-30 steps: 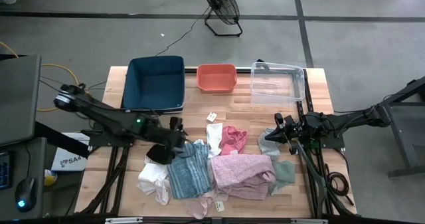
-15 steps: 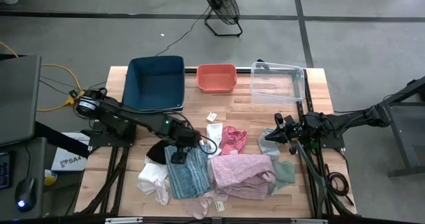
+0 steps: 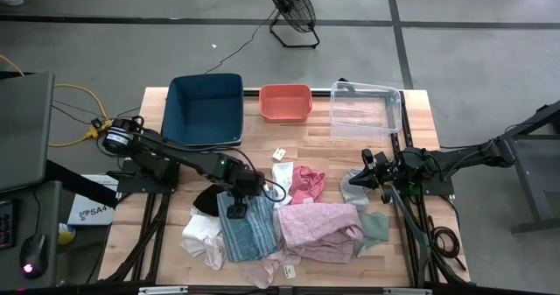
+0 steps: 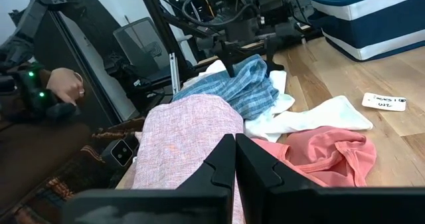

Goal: Pick & Place Cloths
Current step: Put the blue striped shirt into the blue laundry organizer

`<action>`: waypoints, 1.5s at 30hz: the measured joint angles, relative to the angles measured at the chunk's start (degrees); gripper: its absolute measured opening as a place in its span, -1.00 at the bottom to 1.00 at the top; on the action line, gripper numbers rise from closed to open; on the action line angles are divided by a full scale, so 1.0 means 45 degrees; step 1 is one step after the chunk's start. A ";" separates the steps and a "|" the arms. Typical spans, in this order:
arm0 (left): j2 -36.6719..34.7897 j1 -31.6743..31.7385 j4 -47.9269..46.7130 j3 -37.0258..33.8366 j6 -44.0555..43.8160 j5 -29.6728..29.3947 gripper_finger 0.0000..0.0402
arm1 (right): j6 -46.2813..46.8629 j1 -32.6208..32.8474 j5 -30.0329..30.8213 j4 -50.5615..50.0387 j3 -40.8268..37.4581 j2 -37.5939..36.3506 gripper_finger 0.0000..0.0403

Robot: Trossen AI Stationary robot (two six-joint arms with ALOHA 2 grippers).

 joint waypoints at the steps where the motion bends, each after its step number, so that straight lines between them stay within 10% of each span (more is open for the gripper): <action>1: 0.0004 0.0102 0.0193 -0.0119 0.0000 0.0211 0.70 | -0.0001 -0.0004 0.0000 0.0000 -0.0005 -0.0001 -0.99; 12: 0.0004 0.0659 0.2244 -0.1275 0.0384 0.2259 0.33 | 0.0000 -0.0005 -0.0010 0.0000 -0.0005 -0.0004 -0.99; 24: -0.0032 0.0652 0.2200 -0.1126 0.0616 0.2142 -0.88 | -0.0001 -0.0005 -0.0010 0.0000 0.0000 0.0000 -0.98; 45: -0.3865 0.0627 -0.4142 0.3059 0.1318 0.0368 -0.91 | -0.0005 -0.0004 -0.0010 0.0000 -0.0004 0.0000 -0.98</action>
